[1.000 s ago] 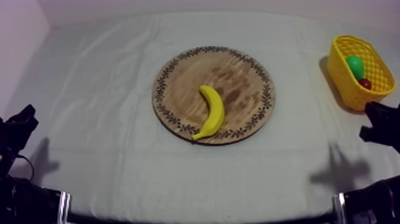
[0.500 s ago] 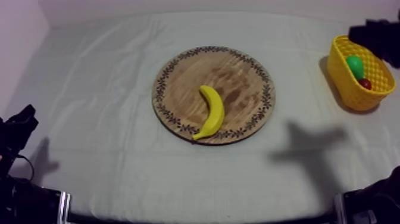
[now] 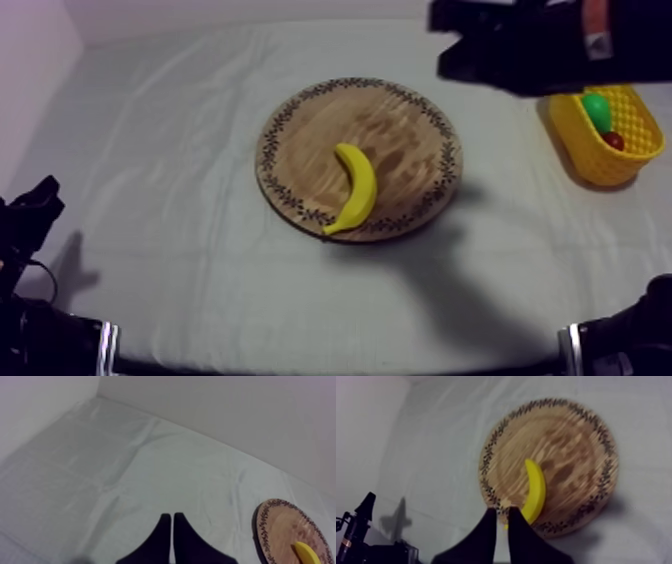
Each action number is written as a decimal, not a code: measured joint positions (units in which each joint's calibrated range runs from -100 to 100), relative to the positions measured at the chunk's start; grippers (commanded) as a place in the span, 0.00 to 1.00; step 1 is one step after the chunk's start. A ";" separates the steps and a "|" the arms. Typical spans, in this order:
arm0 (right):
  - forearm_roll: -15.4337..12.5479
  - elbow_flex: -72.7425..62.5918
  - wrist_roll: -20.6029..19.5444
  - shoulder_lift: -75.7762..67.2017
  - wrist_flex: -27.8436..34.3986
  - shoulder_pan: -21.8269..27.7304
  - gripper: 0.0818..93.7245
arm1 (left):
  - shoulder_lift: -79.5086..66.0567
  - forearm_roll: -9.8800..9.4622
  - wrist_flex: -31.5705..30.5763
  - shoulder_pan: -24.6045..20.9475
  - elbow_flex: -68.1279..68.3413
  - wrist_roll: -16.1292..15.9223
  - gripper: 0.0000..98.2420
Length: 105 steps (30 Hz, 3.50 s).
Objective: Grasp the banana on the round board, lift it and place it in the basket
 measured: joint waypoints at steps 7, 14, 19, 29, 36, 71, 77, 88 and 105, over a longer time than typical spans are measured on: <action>3.21 3.58 -4.57 7.06 -3.56 -1.68 0.19 | 0.00 0.00 0.00 0.00 0.00 0.00 0.00; 7.00 7.17 -8.74 11.32 -4.36 -4.67 0.85 | 0.00 0.00 0.00 0.00 0.00 0.00 0.00; 7.45 6.32 -8.56 11.72 -2.51 -6.38 0.95 | 0.00 0.00 0.00 0.00 0.00 0.00 0.00; 6.66 3.73 -6.48 17.30 -4.51 -4.64 0.94 | 0.00 0.00 0.00 0.00 0.00 0.00 0.00; 8.35 0.89 -8.54 26.50 -6.88 -3.07 0.94 | 0.00 0.00 0.00 0.00 0.00 0.00 0.00; 7.33 -15.86 -1.72 56.18 -5.94 0.51 0.18 | 0.00 0.00 0.00 0.00 0.00 0.00 0.00; 10.65 -9.60 -4.70 48.59 -7.01 -1.36 0.19 | 0.00 0.00 0.00 0.00 0.00 0.00 0.00; 6.23 0.38 1.79 25.50 -2.62 4.13 0.19 | 0.00 0.00 0.00 0.00 0.00 0.00 0.00; 5.93 -2.56 18.64 22.73 -12.06 30.20 0.23 | 0.00 0.00 0.00 0.00 0.00 0.00 0.00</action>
